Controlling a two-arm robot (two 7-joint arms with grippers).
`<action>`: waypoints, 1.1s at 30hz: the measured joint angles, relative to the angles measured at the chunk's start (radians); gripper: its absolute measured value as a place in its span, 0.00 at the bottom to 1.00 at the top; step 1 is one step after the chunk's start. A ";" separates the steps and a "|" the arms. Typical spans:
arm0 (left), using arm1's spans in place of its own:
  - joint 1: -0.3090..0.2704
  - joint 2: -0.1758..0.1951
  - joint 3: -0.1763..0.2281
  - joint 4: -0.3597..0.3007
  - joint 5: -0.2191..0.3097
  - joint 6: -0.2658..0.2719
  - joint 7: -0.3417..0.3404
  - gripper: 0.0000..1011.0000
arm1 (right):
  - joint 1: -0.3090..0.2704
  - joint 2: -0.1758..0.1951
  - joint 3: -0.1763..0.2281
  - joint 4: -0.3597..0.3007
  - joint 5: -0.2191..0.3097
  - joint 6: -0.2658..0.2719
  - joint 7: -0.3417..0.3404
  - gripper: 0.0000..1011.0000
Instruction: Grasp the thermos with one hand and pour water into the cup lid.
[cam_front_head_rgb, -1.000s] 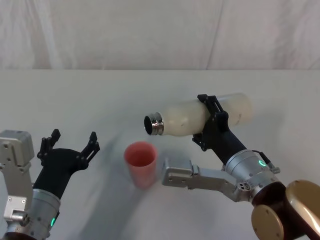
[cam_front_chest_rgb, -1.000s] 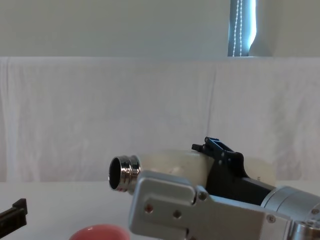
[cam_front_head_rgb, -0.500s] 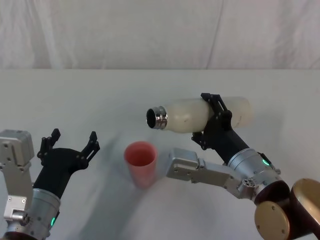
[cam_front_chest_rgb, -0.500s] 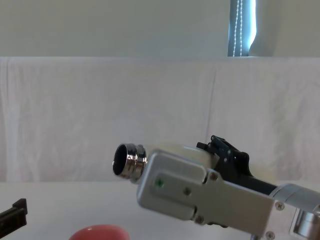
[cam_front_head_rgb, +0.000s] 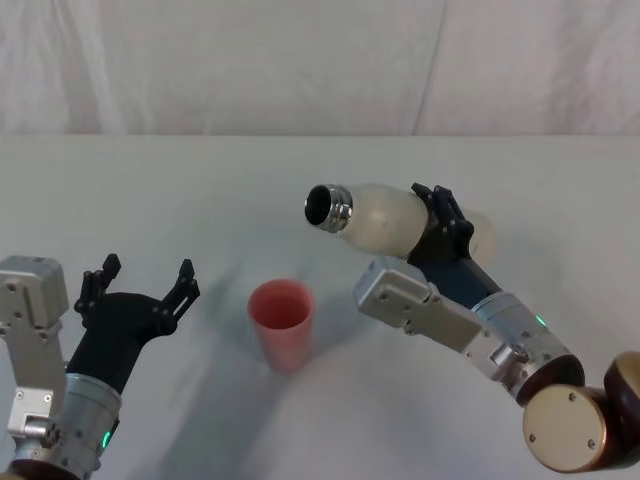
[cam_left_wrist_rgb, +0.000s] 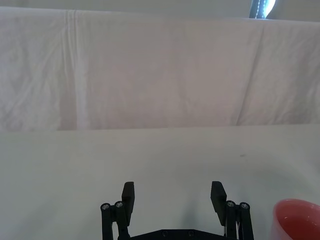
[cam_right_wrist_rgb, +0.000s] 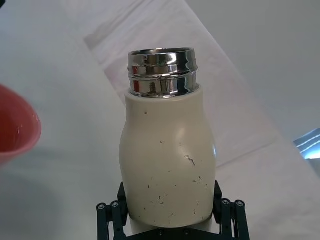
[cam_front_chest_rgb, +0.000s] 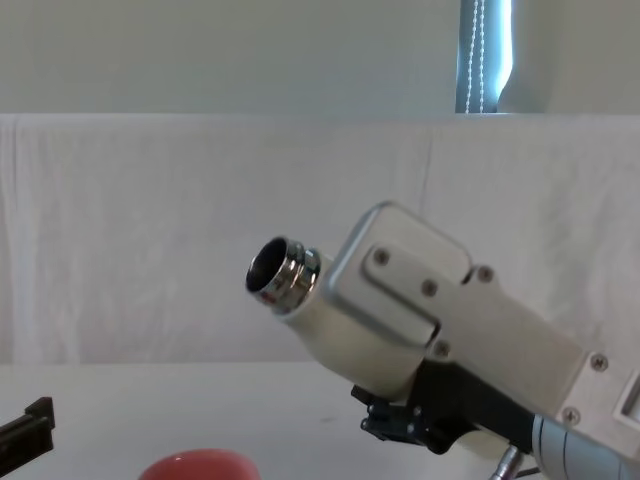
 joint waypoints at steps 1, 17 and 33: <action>0.000 0.000 0.000 0.000 0.000 0.000 0.000 0.99 | -0.003 -0.006 0.008 0.001 0.023 -0.004 0.006 0.95; 0.000 0.000 0.000 0.000 0.000 0.000 0.000 0.99 | -0.031 -0.075 0.093 0.016 0.304 -0.032 0.071 0.95; 0.000 0.000 0.000 0.000 0.000 0.000 0.000 0.99 | -0.037 -0.127 0.171 0.026 0.554 0.027 0.130 0.95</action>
